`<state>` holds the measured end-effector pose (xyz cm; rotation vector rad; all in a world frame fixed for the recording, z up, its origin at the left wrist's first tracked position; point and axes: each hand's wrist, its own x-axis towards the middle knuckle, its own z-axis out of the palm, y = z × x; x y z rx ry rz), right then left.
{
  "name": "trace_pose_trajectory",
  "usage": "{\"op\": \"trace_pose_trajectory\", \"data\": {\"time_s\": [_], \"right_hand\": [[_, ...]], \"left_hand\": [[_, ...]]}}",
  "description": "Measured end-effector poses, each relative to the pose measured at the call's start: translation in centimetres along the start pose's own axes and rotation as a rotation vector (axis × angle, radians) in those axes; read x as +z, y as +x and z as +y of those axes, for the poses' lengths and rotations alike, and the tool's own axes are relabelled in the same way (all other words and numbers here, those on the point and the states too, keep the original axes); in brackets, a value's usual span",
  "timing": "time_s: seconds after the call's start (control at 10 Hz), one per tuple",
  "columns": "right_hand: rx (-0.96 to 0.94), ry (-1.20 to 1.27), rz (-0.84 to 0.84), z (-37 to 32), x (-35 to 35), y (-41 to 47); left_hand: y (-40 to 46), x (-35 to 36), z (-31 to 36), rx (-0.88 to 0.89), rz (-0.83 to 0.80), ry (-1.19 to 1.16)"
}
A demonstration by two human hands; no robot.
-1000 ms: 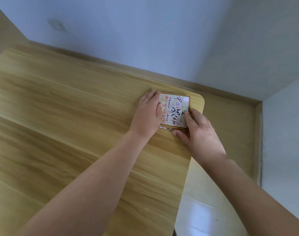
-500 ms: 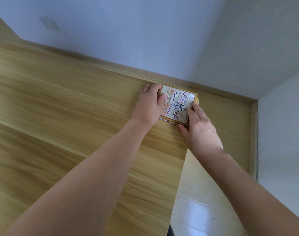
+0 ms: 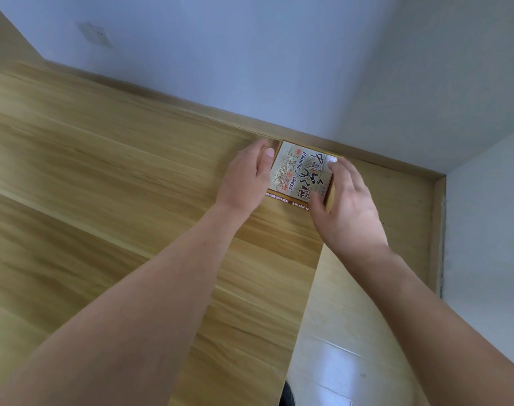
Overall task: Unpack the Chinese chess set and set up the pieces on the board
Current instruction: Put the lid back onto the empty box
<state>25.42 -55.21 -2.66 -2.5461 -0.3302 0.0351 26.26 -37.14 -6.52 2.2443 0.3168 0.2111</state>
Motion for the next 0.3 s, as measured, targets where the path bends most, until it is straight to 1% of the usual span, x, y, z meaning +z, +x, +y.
{"op": "trace_pose_trajectory", "data": {"time_s": [0.2,0.3], "right_hand": [[-0.153,-0.02,-0.073,-2.6,1.2,-1.1],[-0.199,-0.014,-0.107,-3.7,2.0,-1.8]], "left_hand": [[-3.0,-2.0,-2.4,0.02,0.034,0.081],[-4.8,-3.3,-3.1,0.011,0.045,0.138]]}}
